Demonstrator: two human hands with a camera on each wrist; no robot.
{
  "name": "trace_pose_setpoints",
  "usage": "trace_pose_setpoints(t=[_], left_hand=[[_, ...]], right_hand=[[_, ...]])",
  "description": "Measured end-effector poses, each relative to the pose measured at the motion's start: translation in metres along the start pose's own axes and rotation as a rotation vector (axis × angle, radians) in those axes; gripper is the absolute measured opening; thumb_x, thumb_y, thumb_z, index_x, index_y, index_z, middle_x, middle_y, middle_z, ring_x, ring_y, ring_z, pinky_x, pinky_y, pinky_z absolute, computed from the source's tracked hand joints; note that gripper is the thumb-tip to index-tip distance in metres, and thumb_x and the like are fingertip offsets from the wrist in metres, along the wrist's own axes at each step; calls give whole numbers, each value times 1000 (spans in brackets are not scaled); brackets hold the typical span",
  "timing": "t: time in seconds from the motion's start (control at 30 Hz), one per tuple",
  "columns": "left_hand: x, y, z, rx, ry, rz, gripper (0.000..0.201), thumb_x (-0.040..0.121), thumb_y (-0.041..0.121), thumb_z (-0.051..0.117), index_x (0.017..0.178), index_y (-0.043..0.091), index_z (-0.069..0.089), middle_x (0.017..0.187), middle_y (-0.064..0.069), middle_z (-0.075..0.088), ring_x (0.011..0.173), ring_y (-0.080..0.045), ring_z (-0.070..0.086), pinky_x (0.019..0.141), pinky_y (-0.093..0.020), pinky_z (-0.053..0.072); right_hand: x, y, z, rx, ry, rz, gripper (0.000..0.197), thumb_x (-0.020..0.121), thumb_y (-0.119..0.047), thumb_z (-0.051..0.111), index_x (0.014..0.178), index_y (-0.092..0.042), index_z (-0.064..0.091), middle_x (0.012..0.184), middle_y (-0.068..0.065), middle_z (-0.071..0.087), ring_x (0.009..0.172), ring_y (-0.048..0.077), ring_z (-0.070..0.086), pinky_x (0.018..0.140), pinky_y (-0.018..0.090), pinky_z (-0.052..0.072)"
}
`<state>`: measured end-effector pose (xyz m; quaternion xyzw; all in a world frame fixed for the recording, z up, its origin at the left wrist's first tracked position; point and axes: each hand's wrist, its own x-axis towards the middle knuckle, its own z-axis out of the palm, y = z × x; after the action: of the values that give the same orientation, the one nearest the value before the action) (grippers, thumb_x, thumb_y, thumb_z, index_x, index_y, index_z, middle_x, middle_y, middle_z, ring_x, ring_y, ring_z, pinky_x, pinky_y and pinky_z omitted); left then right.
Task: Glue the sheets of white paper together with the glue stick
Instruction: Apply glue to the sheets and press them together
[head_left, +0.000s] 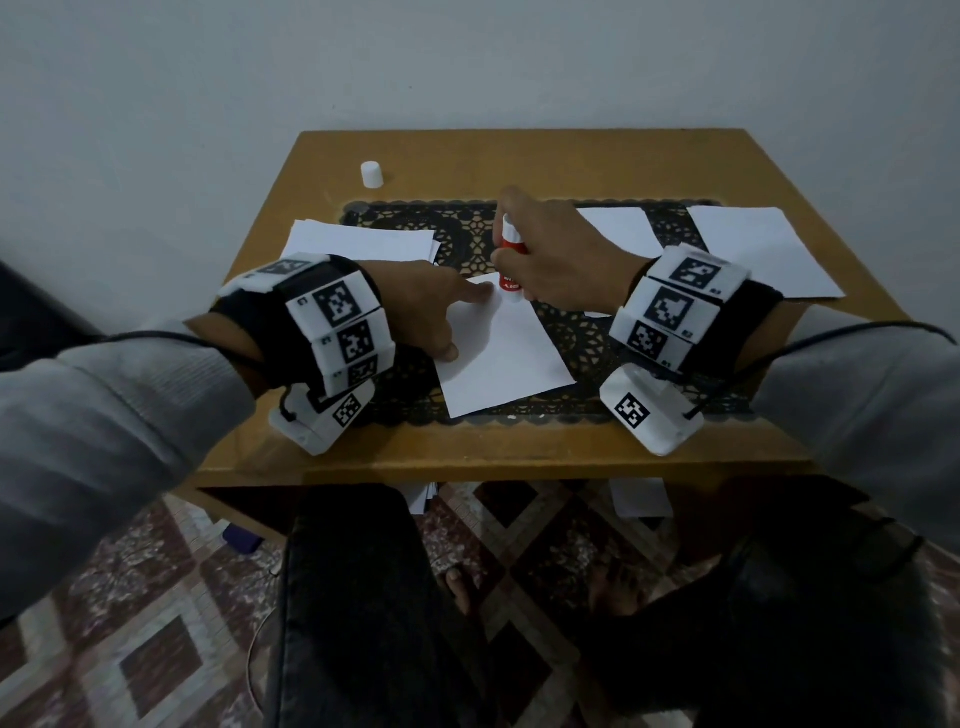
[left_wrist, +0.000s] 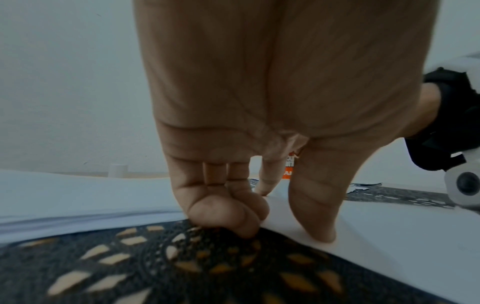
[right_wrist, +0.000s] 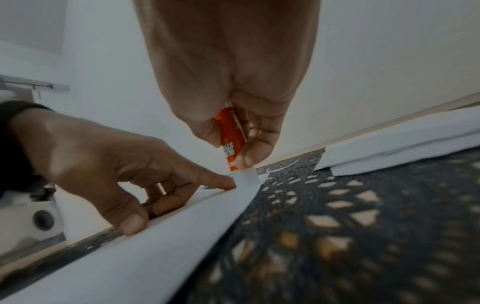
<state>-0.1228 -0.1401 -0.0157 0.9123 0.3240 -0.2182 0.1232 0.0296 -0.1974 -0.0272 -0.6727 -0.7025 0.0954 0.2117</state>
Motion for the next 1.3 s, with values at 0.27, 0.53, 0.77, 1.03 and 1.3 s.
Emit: trace_pose_setpoints(t=[0.27, 0.53, 0.77, 1.03, 1.3], left_hand=[[-2, 2, 0, 6, -5, -2, 82, 90, 28, 63, 153, 23, 10, 135, -13, 50, 118, -27, 50, 93, -31, 38], [-2, 3, 1, 17, 2, -13, 83, 90, 28, 63, 153, 24, 9, 136, -13, 49, 119, -26, 48, 94, -30, 38], [-1, 3, 1, 24, -3, -18, 83, 91, 29, 62, 153, 24, 8, 136, -15, 49, 118, -27, 49, 93, -30, 38], [-4, 0, 5, -55, 31, -17, 80, 89, 24, 65, 151, 25, 16, 137, -11, 49, 119, -26, 47, 95, -31, 37], [-5, 1, 8, -31, 43, -6, 81, 91, 25, 61, 152, 19, 9, 130, -13, 53, 105, -23, 50, 82, -26, 35]], right_hand=[[-24, -3, -4, 60, -77, 6, 16, 96, -16, 50, 106, -5, 44, 76, -1, 59, 69, 13, 61, 63, 32, 49], [-56, -8, -6, 58, -110, -7, 15, 97, -18, 48, 105, -7, 43, 83, 5, 67, 58, 6, 56, 55, 21, 43], [-84, -6, -8, 153, -130, -64, 13, 98, -19, 49, 101, -8, 44, 81, 14, 67, 68, 24, 62, 62, 40, 46], [-89, -11, -24, 203, -155, -41, 11, 95, -17, 58, 97, -9, 51, 79, 0, 67, 63, 8, 64, 54, 24, 51], [-15, -4, -20, 134, 7, 18, 24, 88, -25, 69, 96, -5, 60, 88, 6, 68, 78, 24, 67, 76, 48, 55]])
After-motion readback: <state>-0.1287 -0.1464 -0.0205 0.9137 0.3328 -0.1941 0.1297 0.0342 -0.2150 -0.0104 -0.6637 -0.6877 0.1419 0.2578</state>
